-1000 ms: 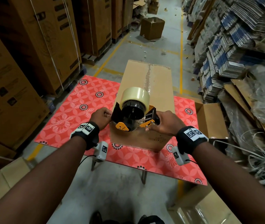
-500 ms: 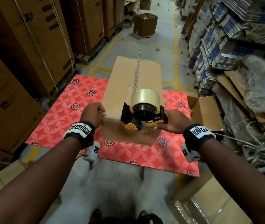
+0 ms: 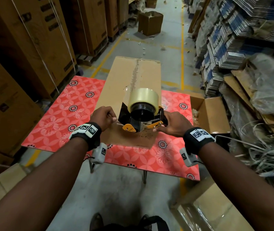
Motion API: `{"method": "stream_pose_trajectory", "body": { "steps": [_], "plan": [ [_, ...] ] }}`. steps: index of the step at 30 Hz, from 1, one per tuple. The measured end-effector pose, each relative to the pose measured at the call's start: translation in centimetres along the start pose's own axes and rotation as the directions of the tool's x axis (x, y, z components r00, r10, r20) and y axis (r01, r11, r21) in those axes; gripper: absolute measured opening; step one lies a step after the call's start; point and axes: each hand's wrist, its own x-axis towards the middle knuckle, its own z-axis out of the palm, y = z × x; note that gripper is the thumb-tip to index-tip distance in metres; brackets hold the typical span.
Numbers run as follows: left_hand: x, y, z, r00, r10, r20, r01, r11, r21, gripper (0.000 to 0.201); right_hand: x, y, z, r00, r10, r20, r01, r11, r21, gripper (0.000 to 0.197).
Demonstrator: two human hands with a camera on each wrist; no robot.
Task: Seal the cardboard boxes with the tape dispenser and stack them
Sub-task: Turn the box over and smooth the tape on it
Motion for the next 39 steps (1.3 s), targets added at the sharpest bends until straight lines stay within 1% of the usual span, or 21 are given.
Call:
{"method": "stream_pose_trajectory", "body": {
  "steps": [2, 6, 9, 12, 14, 15, 17, 20, 22, 24, 27, 30, 31, 35, 37, 39],
  "plan": [
    [0.0, -0.2, 0.3, 1.000, -0.015, -0.011, 0.014, 1.000, -0.017, 0.023, -0.9, 1.4, -0.8, 1.000, 0.001, -0.006, -0.001, 1.000, -0.003, 0.055],
    [-0.1, 0.2, 0.2, 1.000, -0.025, -0.017, 0.025, 1.000, -0.015, 0.026, -3.1, 4.6, -1.8, 0.998, 0.040, -0.041, -0.039, 0.999, 0.038, 0.053],
    [-0.1, 0.7, 0.3, 0.999, -0.051, -0.011, 0.051, 0.999, 0.015, 0.024, -3.9, 4.8, -1.9, 0.998, 0.035, -0.055, -0.031, 0.997, 0.070, 0.058],
    [-0.1, 1.5, 0.8, 0.995, -0.100, -0.009, 0.101, 0.993, 0.064, 0.024, -4.1, 4.4, -1.9, 0.998, 0.018, -0.063, -0.012, 0.996, 0.090, 0.057],
    [-0.2, 3.0, 1.4, 0.997, -0.076, 0.014, 0.074, 0.993, 0.088, 0.023, -4.2, 4.4, -1.6, 0.998, 0.028, -0.063, -0.021, 0.994, 0.110, 0.053],
    [-0.3, 3.9, 2.0, 0.999, -0.038, 0.031, 0.035, 0.995, 0.092, 0.024, -4.3, 4.7, -1.5, 0.998, 0.035, -0.054, -0.028, 0.992, 0.125, 0.052],
    [-0.3, 6.0, 3.5, 0.999, 0.008, 0.048, -0.014, 0.993, 0.118, 0.021, -4.4, 5.0, -1.0, 0.998, 0.035, -0.059, -0.026, 0.989, 0.145, 0.055],
    [-0.2, 7.8, 5.4, 0.999, 0.011, 0.046, -0.018, 0.988, 0.155, 0.006, -4.7, 5.1, -1.1, 0.998, 0.017, -0.067, -0.007, 0.991, 0.136, 0.041],
    [-0.1, 7.8, 6.0, 0.999, -0.008, 0.031, 0.003, 0.990, 0.143, 0.005, -4.8, 5.0, -1.2, 0.997, 0.016, -0.078, -0.004, 0.989, 0.147, 0.038],
    [-0.1, 7.4, 6.1, 1.000, -0.019, 0.009, 0.018, 0.993, 0.118, 0.005, -4.7, 5.0, -1.1, 0.996, 0.021, -0.084, -0.007, 0.986, 0.167, 0.046],
    [-0.1, 6.9, 6.0, 1.000, -0.018, 0.019, 0.016, 0.996, 0.084, 0.003, -4.8, 5.4, -0.9, 0.996, 0.002, -0.090, 0.012, 0.988, 0.154, 0.057],
    [-0.1, 6.9, 6.0, 0.999, -0.016, 0.042, 0.016, 1.000, 0.014, 0.024, -5.5, 6.5, -1.7, 0.995, 0.007, -0.101, 0.006, 0.992, 0.123, 0.058],
    [0.0, 6.8, 6.1, 0.999, -0.020, 0.047, 0.021, 1.000, -0.015, 0.026, -6.0, 7.3, -1.8, 0.994, 0.019, -0.105, -0.008, 0.994, 0.108, 0.058],
    [-0.1, 6.8, 6.3, 0.998, -0.036, 0.048, 0.039, 0.997, -0.063, 0.019, -8.0, 10.1, -2.4, 0.993, 0.042, -0.110, -0.038, 0.998, 0.040, 0.059],
    [0.2, 6.9, 6.5, 0.997, -0.056, 0.051, 0.058, 0.997, -0.042, 0.019, -8.7, 10.2, -2.2, 0.994, 0.064, -0.092, -0.058, 0.996, 0.064, 0.056],
    [0.5, 7.8, 6.5, 0.995, -0.071, 0.068, 0.070, 0.997, 0.014, 0.022, -8.8, 9.9, -1.4, 0.993, 0.093, -0.072, -0.087, 0.993, 0.075, 0.048]
  ]
}}
